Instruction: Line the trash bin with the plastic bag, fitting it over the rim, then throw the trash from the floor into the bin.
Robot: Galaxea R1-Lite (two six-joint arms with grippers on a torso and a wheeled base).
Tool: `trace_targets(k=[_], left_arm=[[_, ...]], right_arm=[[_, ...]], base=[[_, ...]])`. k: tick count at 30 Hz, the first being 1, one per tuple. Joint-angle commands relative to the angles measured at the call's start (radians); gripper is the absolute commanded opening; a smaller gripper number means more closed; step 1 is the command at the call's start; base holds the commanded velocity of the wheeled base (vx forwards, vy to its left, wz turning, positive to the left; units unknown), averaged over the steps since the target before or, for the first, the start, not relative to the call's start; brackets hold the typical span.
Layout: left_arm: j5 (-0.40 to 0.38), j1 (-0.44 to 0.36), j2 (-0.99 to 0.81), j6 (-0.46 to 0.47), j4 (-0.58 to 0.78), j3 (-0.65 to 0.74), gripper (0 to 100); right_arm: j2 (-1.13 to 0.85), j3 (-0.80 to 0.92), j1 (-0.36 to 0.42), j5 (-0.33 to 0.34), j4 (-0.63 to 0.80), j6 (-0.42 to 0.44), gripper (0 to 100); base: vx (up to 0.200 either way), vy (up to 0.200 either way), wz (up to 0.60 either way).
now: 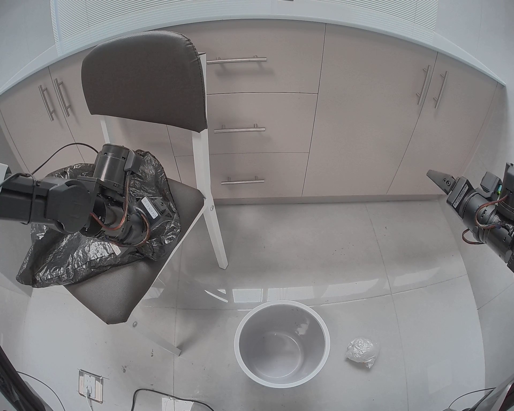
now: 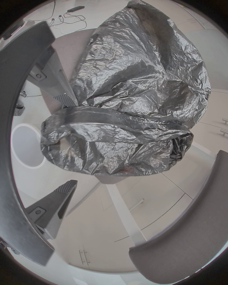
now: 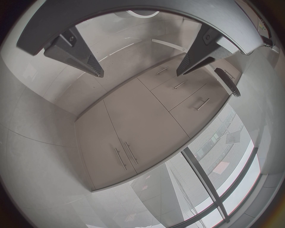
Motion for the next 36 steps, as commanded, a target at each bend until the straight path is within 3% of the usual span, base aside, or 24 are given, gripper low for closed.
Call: trace_targets(k=[1, 25, 26, 36], left_arm=[[0.000, 0.024, 0.029, 0.018, -0.001, -0.001, 100], [0.000, 0.027, 0.044, 0.020, -0.001, 0.000, 100], [0.000, 0.027, 0.044, 0.020, -0.001, 0.000, 0], [0.002, 0.027, 0.046, 0.020, -0.001, -0.001, 0]], right_arm=[[0.002, 0.000, 0.000, -0.001, -0.001, -0.001, 100], [0.004, -0.001, 0.000, -0.002, -0.001, 0.001, 100], [0.004, -0.001, 0.000, -0.002, -0.001, 0.001, 100], [0.004, -0.001, 0.000, -0.002, -0.001, 0.001, 100]], base=[[0.000, 0.000, 0.00], [0.000, 0.000, 0.00], [0.000, 0.000, 0.00], [0.000, 0.000, 0.00]])
